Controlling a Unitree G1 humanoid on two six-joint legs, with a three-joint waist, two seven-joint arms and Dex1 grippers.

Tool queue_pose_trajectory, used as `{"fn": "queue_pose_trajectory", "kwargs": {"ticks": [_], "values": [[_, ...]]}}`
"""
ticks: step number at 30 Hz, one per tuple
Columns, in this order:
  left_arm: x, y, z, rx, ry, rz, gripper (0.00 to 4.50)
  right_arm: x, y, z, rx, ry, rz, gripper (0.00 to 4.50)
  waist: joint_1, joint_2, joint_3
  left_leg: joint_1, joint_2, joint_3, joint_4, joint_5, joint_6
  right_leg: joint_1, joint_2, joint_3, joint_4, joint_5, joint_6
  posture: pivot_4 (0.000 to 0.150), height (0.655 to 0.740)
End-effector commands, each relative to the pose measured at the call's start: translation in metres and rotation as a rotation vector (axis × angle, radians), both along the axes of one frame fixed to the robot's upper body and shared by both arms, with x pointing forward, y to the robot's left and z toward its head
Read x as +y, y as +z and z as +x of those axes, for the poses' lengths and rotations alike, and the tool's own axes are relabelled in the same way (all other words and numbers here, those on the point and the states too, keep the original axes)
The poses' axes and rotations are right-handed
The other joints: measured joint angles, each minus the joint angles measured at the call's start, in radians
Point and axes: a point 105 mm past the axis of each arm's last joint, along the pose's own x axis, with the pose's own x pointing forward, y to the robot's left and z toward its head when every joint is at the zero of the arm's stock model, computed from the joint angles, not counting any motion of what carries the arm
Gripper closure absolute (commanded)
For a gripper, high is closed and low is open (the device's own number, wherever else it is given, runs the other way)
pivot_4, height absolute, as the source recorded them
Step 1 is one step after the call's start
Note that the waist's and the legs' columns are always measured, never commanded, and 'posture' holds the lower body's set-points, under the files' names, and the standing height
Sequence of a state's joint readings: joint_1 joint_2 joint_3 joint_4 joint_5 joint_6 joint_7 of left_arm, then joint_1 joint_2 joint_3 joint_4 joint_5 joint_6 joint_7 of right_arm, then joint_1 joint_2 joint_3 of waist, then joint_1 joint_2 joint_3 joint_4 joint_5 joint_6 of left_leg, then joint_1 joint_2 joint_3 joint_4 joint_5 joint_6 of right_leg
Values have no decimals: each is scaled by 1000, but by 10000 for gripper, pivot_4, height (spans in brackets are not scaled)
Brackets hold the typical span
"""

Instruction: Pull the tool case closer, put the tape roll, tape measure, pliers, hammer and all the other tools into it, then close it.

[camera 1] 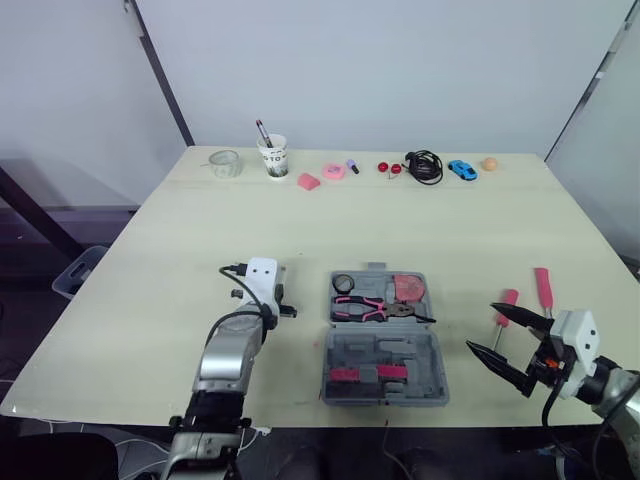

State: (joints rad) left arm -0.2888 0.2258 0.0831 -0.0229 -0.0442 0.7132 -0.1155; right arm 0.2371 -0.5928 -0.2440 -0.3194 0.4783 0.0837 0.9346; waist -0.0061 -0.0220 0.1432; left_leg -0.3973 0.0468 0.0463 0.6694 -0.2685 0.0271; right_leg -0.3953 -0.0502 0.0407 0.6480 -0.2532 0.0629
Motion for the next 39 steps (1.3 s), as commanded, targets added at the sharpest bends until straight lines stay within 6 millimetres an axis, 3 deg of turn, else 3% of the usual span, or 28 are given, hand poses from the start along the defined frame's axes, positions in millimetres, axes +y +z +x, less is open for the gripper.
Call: {"fn": "queue_pose_trajectory", "kwargs": {"ticks": [1,8,12,20,33,35,36,38,39], "values": [[8,22,-15,-63,28,-5,44988,1,7,0,-24,33,-2,0,3,0,0,0,0,0,0,0,0,0,0,0,0,0,0,1500,7400],[13,10,-47,-17,46,9,44988,5,6,-4,-9,81,8,0,3,0,0,0,0,0,0,0,0,0,0,0,0,0,0,1500,7400],[11,-2,-59,17,53,6,44988,11,4,-15,31,188,-5,0,1,0,0,1,0,-1,0,0,0,0,0,1,0,0,0,1500,7400],[6,-9,-66,33,58,-3,44988,14,7,-22,32,279,-30,0,5,0,0,1,0,-1,0,0,0,0,0,1,0,0,0,1500,7400],[9,-17,-72,34,59,-19,44989,19,10,-18,22,286,-38,0,5,0,0,1,0,-1,0,0,0,0,0,1,0,0,0,1500,7400],[8,-16,-72,29,51,-24,33878,19,10,-17,21,282,-40,0,5,0,0,1,0,-1,0,0,0,0,0,1,0,0,-1,1500,7400],[8,-15,-72,28,47,-25,31624,19,10,-17,21,280,-40,0,5,0,0,1,0,-1,0,0,0,0,0,1,0,0,-1,1500,7400],[8,-14,-72,21,41,-28,19999,19,10,-17,21,276,-40,0,5,0,0,1,0,-1,0,0,0,0,0,1,0,0,-1,1500,7400],[9,-13,-71,19,40,-28,16259,19,10,-16,21,275,-40,0,5,0,0,1,0,-1,0,0,0,0,0,1,0,0,-1,1500,7400]]}}
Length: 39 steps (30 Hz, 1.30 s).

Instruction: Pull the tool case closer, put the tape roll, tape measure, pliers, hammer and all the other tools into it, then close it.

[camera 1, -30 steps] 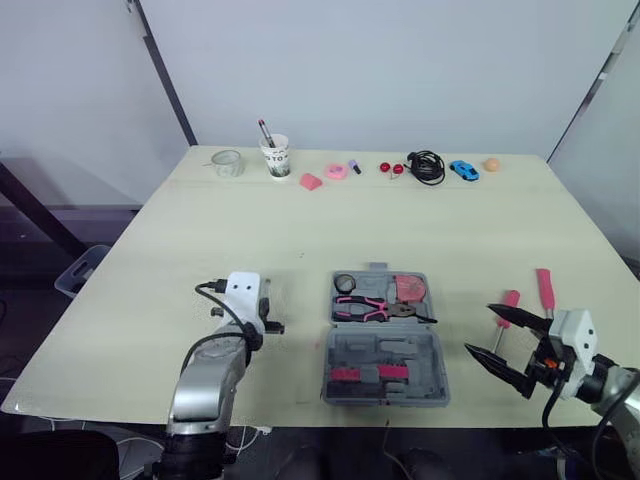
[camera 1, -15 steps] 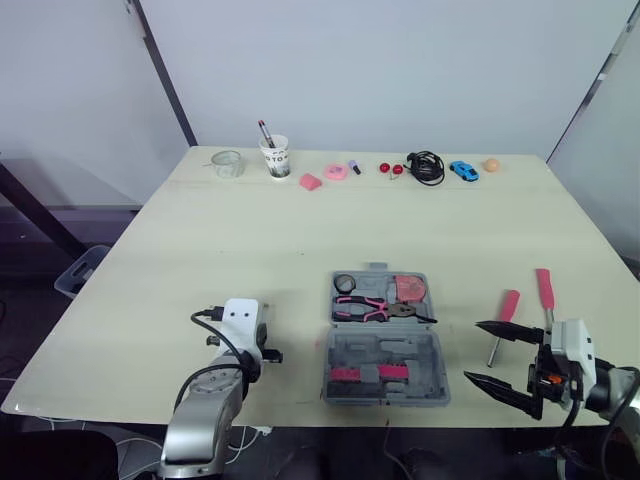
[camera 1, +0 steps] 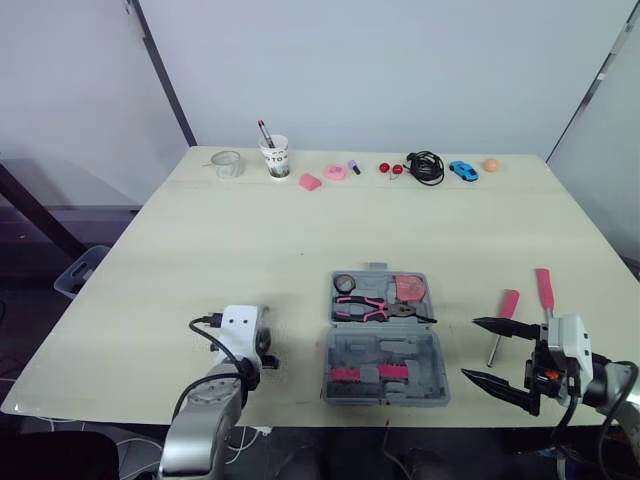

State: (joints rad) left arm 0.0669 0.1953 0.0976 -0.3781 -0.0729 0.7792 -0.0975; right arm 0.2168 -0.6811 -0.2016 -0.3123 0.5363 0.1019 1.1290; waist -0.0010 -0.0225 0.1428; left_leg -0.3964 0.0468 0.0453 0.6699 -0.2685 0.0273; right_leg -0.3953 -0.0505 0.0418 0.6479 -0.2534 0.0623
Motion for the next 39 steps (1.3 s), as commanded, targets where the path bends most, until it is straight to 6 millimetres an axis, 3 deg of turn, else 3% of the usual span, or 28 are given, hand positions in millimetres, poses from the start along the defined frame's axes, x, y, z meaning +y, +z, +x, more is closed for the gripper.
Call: {"fn": "queue_pose_trajectory", "kwargs": {"ticks": [1,3,4,13,19,26,30,36,39], "values": [[0,9,2,-40,-17,-1,10932,5,10,-1,-45,23,-4,0,0,0,0,0,0,0,0,0,0,0,0,0,0,0,0,1500,7400],[1,12,3,-47,-21,1,2664,5,9,-1,-46,19,-4,0,0,0,0,0,0,0,0,0,0,0,0,0,0,0,0,1500,7400],[2,14,4,-56,-29,5,676,5,9,-1,-46,17,-4,0,0,0,0,0,0,0,0,0,0,0,0,0,0,0,0,1500,7400],[7,52,11,-139,-345,102,676,7,8,1,-52,5,3,0,-1,0,0,0,0,0,0,0,0,0,0,0,0,-2,-4,1500,7400],[5,77,22,-131,-805,232,676,10,10,2,-57,27,11,0,1,0,1,0,0,3,0,0,0,0,0,-1,0,-2,-4,1500,7400],[22,89,18,68,-1362,524,676,19,21,3,-62,133,0,0,3,0,1,0,0,6,0,0,0,0,0,-1,-1,-2,-4,1500,7400],[19,99,16,148,-1601,602,676,24,24,4,-46,185,1,0,13,0,2,-2,0,6,0,0,0,-1,0,-1,-2,-2,-4,1500,7400],[25,96,12,313,-1851,826,676,26,21,9,-43,205,0,0,15,-1,2,-2,1,5,0,0,0,-1,1,-1,-2,-1,-2,1500,7400],[28,93,21,368,-1946,977,676,25,18,10,-42,208,1,0,16,-1,2,-2,0,5,0,0,0,0,2,-1,-2,0,0,1500,7400]]}}
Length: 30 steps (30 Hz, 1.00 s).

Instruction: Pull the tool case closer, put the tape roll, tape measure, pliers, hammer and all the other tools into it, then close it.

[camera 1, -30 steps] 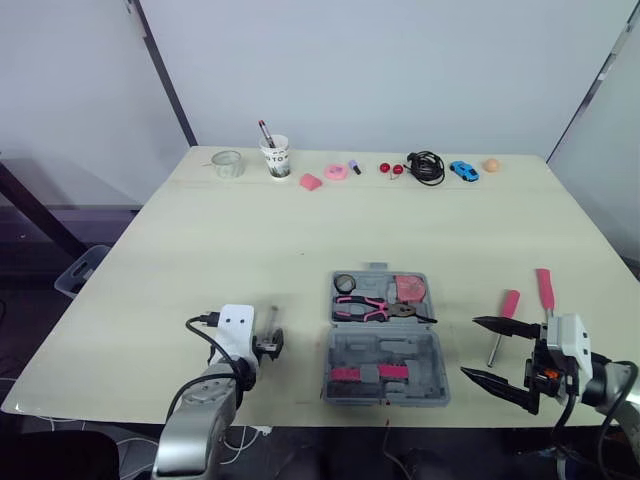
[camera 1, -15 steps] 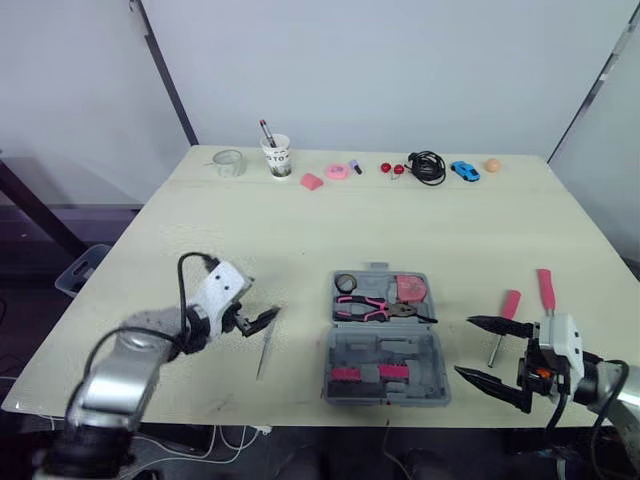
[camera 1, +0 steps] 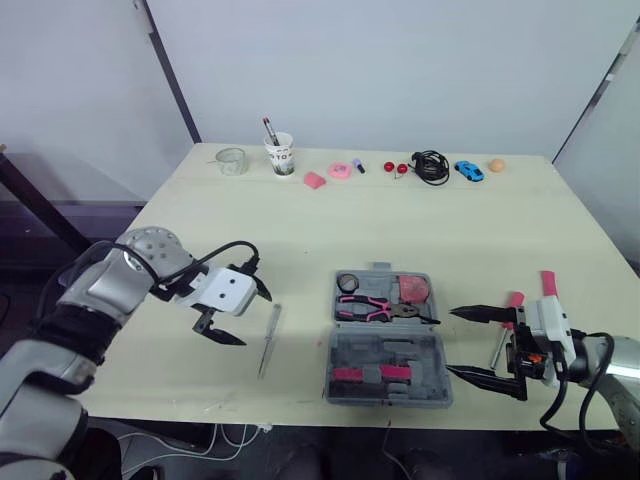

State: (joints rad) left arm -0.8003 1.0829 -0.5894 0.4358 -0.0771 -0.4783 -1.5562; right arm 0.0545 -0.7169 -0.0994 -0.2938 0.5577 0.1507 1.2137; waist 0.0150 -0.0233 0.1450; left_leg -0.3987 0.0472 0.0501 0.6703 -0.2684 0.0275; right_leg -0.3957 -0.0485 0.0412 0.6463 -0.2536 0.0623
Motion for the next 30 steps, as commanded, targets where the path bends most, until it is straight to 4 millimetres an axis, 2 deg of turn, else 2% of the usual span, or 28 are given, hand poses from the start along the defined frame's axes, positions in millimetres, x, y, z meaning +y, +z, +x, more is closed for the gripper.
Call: {"fn": "queue_pose_trajectory", "kwargs": {"ticks": [1,5,10,18,25,30], "values": [[6,-3,4,-6,-182,172,676,0,4,0,-30,17,10,0,0,0,0,0,0,0,0,0,0,0,0,0,0,0,0,1500,7400],[-6,-7,17,-66,-423,289,676,-2,1,2,-32,19,9,0,6,-1,0,-1,-1,-1,2,0,0,1,2,2,0,0,0,1500,7400],[-10,-17,28,-106,-575,389,676,-2,0,4,-47,8,14,0,-4,-2,1,-2,-1,0,2,0,0,1,2,4,-1,0,0,1500,7400],[-20,-31,36,-140,-676,439,676,-5,-6,3,-49,-7,13,0,-1,-2,1,-2,0,-1,2,0,0,1,2,4,-1,0,1,1500,7400],[-30,-52,29,-112,-768,424,676,-7,-7,5,-61,-24,13,0,-1,-3,1,-2,0,-1,2,0,0,1,2,4,-1,1,1,1500,7400],[-33,-59,29,-119,-799,436,676,-4,-7,5,-66,-28,16,0,-1,-3,1,-2,0,-1,2,0,0,1,2,4,0,1,1,1500,7400]]}}
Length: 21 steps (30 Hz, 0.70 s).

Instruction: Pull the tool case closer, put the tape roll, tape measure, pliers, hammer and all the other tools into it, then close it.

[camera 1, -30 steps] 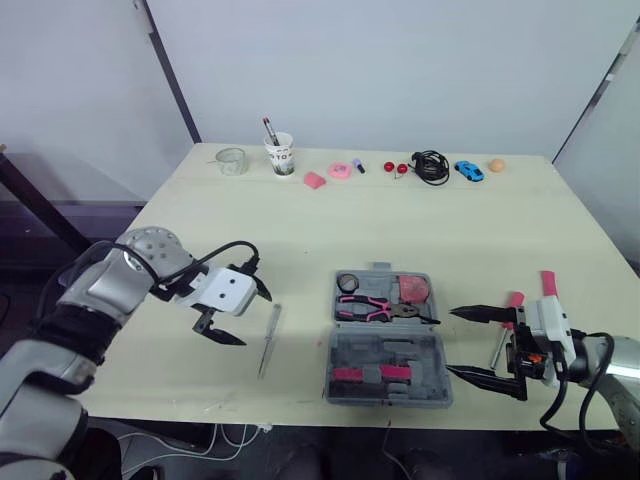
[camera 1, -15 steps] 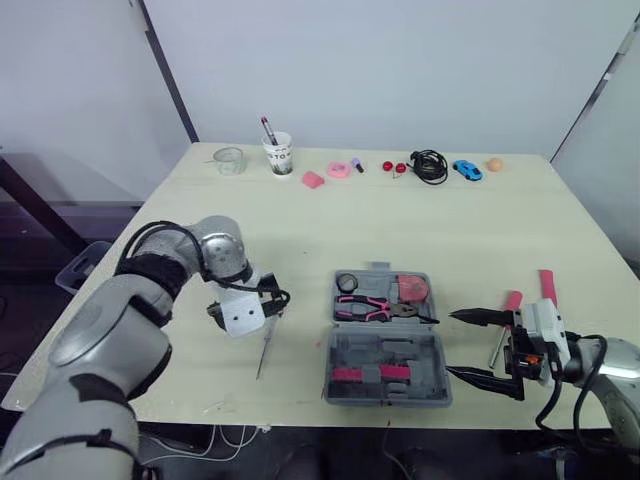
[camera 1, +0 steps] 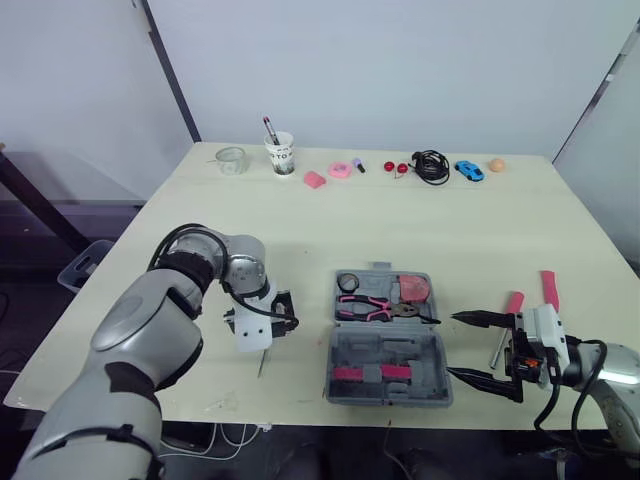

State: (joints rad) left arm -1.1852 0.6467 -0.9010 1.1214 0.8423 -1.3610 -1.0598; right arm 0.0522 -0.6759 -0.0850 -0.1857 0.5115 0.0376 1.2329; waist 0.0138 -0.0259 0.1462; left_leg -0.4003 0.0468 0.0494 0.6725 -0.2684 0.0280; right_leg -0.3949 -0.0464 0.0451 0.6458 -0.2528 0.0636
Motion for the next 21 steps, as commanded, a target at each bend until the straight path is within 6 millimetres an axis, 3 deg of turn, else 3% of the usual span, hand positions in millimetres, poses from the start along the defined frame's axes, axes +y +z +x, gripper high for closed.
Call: {"fn": "queue_pose_trajectory", "kwargs": {"ticks": [1,4,10,11,13,21], "values": [[2,-1,1,-8,-22,23,676,3,8,0,-46,1,10,0,0,0,0,0,0,0,0,0,0,0,0,0,0,0,0,1500,7400],[0,-4,1,-6,-41,22,8746,3,8,0,-51,-5,8,0,0,0,0,1,0,0,0,0,0,1,0,0,0,0,0,1500,7400],[-5,-7,2,-15,-75,17,32428,3,11,2,-57,-10,6,0,1,2,-1,2,0,0,0,0,0,2,0,0,1,0,0,1500,7400],[-6,-7,2,-15,-79,17,38042,3,11,2,-59,-12,6,0,1,2,-1,2,0,0,0,0,0,2,0,0,1,0,0,1500,7400],[-6,-7,1,-6,-87,14,44572,3,12,2,-60,-14,6,0,1,3,-2,3,0,0,0,0,0,2,0,0,1,0,0,1500,7400],[3,5,-2,9,-42,-40,44572,4,11,0,-57,-18,12,0,-1,2,-1,3,0,0,0,0,0,2,0,0,1,0,0,1500,7400]]}}
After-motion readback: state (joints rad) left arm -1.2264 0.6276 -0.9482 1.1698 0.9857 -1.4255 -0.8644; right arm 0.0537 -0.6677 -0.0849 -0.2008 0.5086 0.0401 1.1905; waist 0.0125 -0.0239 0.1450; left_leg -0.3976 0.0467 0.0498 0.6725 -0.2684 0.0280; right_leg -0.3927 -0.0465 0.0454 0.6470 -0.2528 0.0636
